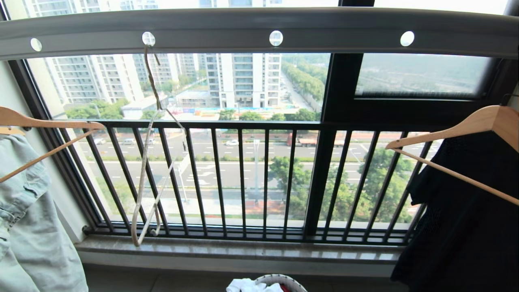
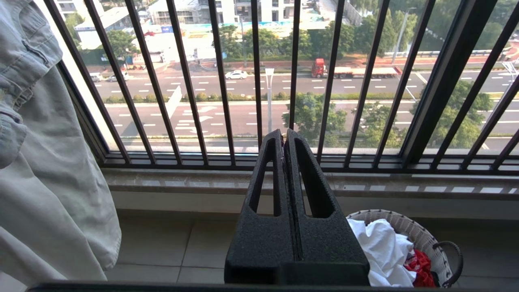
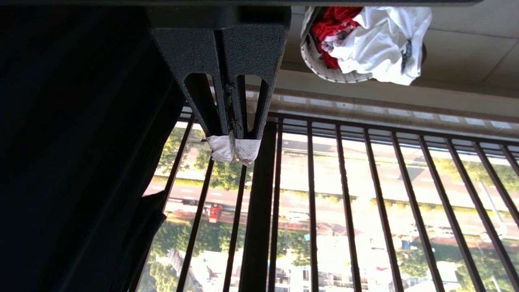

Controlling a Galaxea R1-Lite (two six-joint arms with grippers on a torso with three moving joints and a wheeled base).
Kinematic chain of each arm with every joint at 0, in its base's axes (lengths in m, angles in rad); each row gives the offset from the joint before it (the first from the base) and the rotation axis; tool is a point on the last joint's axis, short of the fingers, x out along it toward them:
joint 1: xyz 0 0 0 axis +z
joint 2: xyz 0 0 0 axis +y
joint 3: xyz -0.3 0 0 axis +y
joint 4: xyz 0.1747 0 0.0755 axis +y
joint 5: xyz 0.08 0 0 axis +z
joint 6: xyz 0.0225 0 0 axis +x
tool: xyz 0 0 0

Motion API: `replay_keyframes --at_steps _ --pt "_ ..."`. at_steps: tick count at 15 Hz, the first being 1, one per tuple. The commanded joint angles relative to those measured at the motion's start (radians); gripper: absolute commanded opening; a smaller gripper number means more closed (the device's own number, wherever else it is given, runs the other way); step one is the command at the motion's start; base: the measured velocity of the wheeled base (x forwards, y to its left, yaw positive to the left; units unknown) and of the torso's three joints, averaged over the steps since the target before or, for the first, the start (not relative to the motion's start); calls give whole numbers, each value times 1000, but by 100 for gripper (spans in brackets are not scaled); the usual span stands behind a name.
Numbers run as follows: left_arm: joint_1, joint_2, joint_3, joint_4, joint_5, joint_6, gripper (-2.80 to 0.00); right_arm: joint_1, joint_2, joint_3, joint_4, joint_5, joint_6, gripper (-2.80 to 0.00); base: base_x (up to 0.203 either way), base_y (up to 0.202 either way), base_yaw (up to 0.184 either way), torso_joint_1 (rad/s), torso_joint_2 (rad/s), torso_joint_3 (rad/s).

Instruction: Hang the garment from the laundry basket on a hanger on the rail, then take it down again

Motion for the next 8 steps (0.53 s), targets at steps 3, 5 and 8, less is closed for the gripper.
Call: replay_keyframes --at_steps 3,5,8 --pt "0 0 0 0 0 0 -280 0 1 0 0 0 0 -280 0 0 0 0 0 0" --pt "0 0 0 0 0 0 -280 1 1 -1 0 -1 10 -280 0 0 0 0 0 0" --pt "0 0 0 0 0 -1 -280 -1 1 0 -1 -3 20 -280 0 0 0 0 0 0"
